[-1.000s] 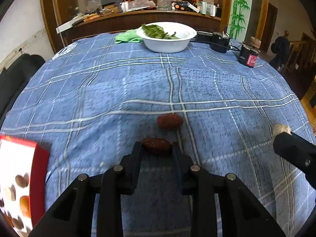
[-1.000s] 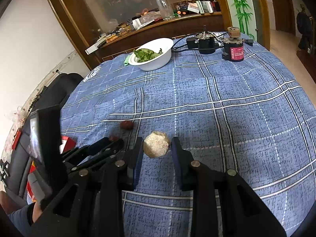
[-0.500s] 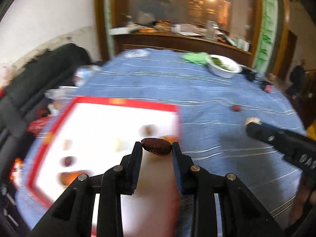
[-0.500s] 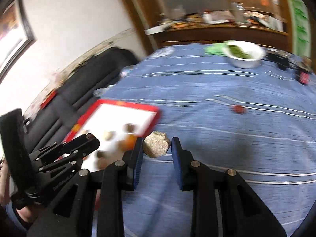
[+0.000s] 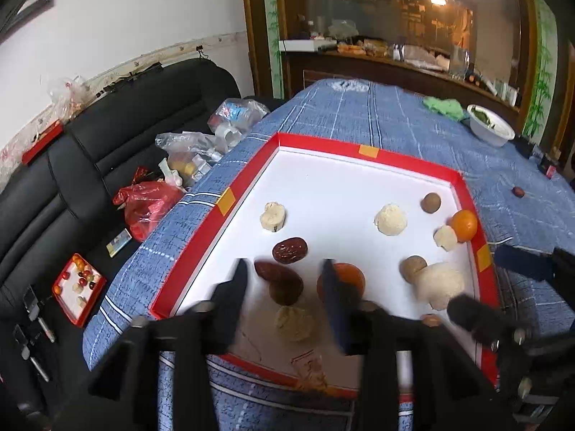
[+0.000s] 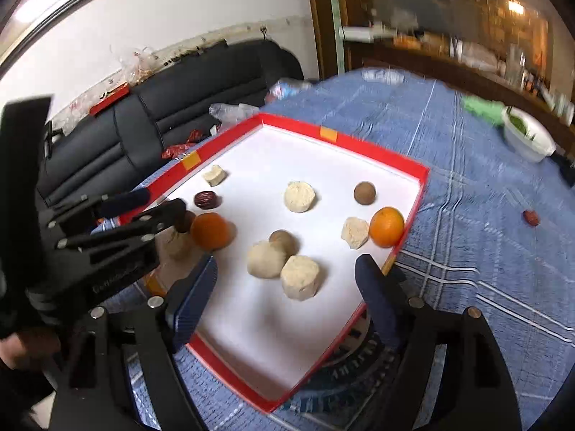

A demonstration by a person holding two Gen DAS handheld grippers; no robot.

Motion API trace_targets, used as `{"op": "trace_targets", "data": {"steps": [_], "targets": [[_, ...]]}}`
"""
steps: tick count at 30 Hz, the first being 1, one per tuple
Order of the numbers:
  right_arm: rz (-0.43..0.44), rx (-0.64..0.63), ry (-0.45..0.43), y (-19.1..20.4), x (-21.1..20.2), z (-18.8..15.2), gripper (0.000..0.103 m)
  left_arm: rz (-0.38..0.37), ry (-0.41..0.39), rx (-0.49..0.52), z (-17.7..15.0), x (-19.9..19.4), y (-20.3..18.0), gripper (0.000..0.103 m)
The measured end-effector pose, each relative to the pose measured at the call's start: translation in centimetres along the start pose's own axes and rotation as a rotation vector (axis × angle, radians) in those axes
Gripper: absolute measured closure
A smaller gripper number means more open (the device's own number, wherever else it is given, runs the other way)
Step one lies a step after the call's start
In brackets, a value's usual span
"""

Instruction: Organize fruits

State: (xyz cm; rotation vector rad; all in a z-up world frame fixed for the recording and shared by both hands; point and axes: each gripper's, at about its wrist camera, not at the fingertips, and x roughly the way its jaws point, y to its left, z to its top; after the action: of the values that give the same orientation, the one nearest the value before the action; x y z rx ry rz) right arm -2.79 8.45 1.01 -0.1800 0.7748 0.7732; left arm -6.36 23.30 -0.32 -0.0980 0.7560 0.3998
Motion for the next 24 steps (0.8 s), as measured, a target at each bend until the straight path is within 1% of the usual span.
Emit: {"op": "trace_targets", "data": {"steps": [2,3,5,6,7,10,11,13,14,15,16,17,19,21,22,24], "targets": [[0.029,0.003,-0.07,-0.1,-2.3,-1.0,0.023,0.008,-0.051,-0.018,-0.3,-1.1,0.4,0.047],[0.048,0.031,-0.097,-0.6,-3.5,-1.7,0.023,0.008,-0.074,-0.027,-0.5,-1.5,0.6,0.043],[0.058,0.124,-0.129,-2.7,-5.6,-3.3,0.02,-0.004,-0.122,-0.057,-0.6,-2.4,0.6,0.041],[0.059,0.18,-0.139,-4.2,-6.5,-4.2,0.02,-0.023,-0.147,-0.082,-0.6,-2.6,0.5,0.035],[0.057,0.224,-0.147,-5.3,-7.2,-4.8,0.02,-0.037,-0.167,-0.115,-0.6,-2.6,0.3,0.032],[0.007,0.328,-0.17,-9.6,-9.7,-6.9,0.019,-0.028,-0.177,-0.167,-0.2,-1.5,-0.8,0.031],[-0.011,0.362,-0.188,-11.3,-10.8,-7.6,0.019,-0.012,-0.182,-0.176,0.2,-0.8,-1.3,0.031],[-0.033,0.4,-0.218,-13.3,-12.3,-8.4,0.019,0.024,-0.17,-0.197,1.0,0.8,-2.2,0.031],[-0.049,0.423,-0.237,-14.6,-13.1,-8.9,0.019,0.052,-0.195,-0.219,1.6,1.6,-2.4,0.031],[-0.055,0.439,-0.247,-15.3,-13.5,-9.2,0.019,0.085,-0.197,-0.231,2.1,2.0,-2.6,0.031],[-0.058,0.459,-0.259,-16.2,-13.9,-9.7,0.019,0.097,-0.198,-0.253,2.6,2.4,-2.6,0.031],[-0.062,0.471,-0.265,-16.8,-14.2,-10.0,0.019,0.087,-0.208,-0.271,3.2,2.9,-2.5,0.031],[-0.064,0.496,-0.273,-17.9,-14.5,-10.6,0.019,0.152,-0.205,-0.262,4.6,4.1,-2.9,0.031],[-0.062,0.51,-0.274,-18.7,-14.6,-10.8,0.019,0.153,-0.226,-0.279,5.3,4.7,-2.9,0.031],[-0.063,0.514,-0.271,-18.9,-14.5,-10.9,0.019,0.166,-0.23,-0.281,5.8,5.1,-2.9,0.031],[-0.062,0.522,-0.27,-19.6,-14.5,-11.1,0.019,0.159,-0.229,-0.289,6.8,6.0,-3.2,0.031]]}}
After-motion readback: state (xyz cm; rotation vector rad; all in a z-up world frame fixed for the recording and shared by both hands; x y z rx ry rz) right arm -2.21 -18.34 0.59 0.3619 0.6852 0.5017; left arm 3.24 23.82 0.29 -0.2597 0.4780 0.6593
